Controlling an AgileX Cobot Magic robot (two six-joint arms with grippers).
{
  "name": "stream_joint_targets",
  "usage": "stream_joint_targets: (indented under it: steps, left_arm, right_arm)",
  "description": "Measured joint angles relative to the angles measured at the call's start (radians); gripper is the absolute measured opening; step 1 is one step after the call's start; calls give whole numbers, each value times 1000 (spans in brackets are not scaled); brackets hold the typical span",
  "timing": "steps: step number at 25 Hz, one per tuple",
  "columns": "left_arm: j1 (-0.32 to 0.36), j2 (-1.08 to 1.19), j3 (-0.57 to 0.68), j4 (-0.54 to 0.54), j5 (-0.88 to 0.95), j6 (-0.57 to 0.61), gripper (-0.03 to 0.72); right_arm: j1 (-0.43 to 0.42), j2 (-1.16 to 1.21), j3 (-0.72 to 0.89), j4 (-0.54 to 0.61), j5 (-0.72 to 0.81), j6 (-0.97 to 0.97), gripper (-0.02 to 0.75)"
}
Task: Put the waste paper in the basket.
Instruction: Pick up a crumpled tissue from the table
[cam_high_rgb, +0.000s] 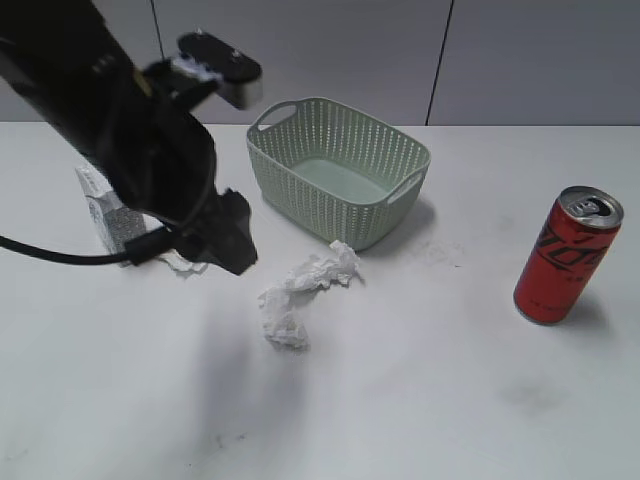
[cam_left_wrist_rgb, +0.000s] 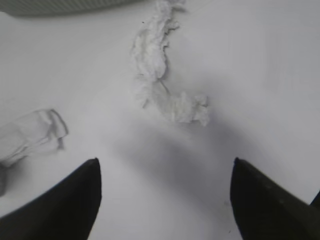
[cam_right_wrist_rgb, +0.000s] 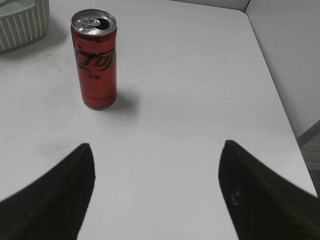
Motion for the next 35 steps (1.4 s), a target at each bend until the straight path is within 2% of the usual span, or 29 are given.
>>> stream_joint_targets:
  steps: [4, 10, 15, 27, 30, 35]
  left_arm:
    - [-54, 118, -1, -5, -61, -89, 594]
    - [-60, 247, -1, -67, -143, -154, 594]
    - [-61, 320, -1, -122, -183, -167, 594]
    - [-64, 426, -10, -124, -264, -168, 572]
    - [-64, 426, -10, -124, -264, -168, 478]
    - [-64, 419, -10, -124, -227, -168, 151]
  right_arm:
    - [0, 0, 0, 0, 0, 0, 584]
    - [0, 0, 0, 0, 0, 0, 584]
    - [0, 0, 0, 0, 0, 0, 584]
    - [0, 0, 0, 0, 0, 0, 584]
    - [0, 0, 0, 0, 0, 0, 584]
    - [0, 0, 0, 0, 0, 0, 584]
